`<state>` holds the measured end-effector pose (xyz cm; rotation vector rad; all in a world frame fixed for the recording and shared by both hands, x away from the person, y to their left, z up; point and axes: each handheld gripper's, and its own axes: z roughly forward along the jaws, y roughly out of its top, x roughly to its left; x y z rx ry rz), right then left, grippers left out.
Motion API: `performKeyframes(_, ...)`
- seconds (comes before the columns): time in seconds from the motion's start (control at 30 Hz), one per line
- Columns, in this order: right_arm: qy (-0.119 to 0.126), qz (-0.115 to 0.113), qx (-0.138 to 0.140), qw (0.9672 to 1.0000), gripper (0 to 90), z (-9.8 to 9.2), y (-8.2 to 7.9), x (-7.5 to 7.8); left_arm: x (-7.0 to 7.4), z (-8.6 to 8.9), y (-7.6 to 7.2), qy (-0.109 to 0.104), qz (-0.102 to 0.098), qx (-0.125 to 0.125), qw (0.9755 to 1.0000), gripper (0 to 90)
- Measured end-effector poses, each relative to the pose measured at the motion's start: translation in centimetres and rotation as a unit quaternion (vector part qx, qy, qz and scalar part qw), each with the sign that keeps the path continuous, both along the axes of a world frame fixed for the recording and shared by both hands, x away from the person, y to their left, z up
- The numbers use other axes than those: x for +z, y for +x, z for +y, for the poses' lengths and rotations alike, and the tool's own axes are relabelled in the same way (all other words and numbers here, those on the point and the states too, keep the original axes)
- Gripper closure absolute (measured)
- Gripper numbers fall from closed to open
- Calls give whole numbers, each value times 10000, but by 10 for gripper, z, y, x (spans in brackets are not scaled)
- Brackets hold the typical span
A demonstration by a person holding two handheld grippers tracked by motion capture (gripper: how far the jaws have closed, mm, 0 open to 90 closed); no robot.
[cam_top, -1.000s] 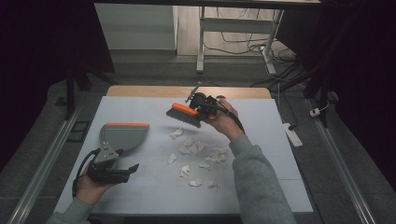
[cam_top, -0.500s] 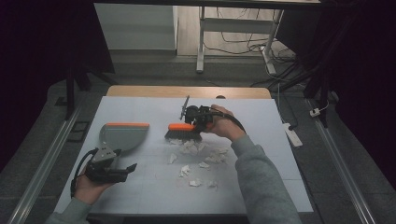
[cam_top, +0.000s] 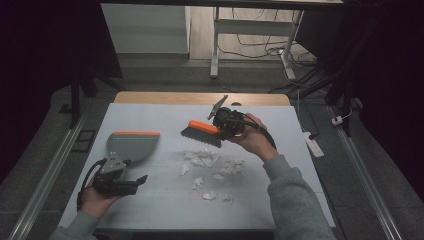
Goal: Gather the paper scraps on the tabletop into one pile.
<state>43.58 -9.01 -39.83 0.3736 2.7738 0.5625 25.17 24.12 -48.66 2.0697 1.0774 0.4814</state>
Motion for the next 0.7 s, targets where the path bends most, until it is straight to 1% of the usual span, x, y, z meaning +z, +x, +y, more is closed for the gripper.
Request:
performKeyframes(0.07,-54,-27,17,10000,678,0,-4,0,0,0,0,-1,0,7,10000,201)
performKeyframes(0.17,71,136,-115,9998,677,0,-6,-2,0,0,0,5,-18,14,10000,201)
performKeyframes(0.2,65,162,-63,9998,678,-1,-5,-3,0,0,-1,4,-19,18,10000,202)
performKeyframes(0.23,162,225,-168,9995,678,-1,-7,-5,0,0,0,6,-13,19,10000,201)
performKeyframes(0.27,194,302,-238,9991,678,0,-7,-6,0,0,0,7,-10,25,10000,201)
performKeyframes(0.33,165,378,-283,9987,678,2,-9,-9,0,0,0,5,-6,31,10000,201)
performKeyframes(0.37,111,399,-284,9987,678,3,-10,-9,0,0,0,12,-9,36,10000,201)
performKeyframes(0.47,89,521,-513,9973,678,13,-22,-10,0,0,-1,0,-18,63,10000,201)
performKeyframes(0.57,92,668,-643,9956,678,25,-35,-11,0,0,-1,0,-25,69,10000,201)
performKeyframes(0.63,94,841,-771,9934,678,37,-43,-13,0,0,-1,5,-40,65,10000,201)
performKeyframes(0.7,82,1016,-891,9908,678,51,-50,-19,1,0,-1,0,-48,60,10000,201)
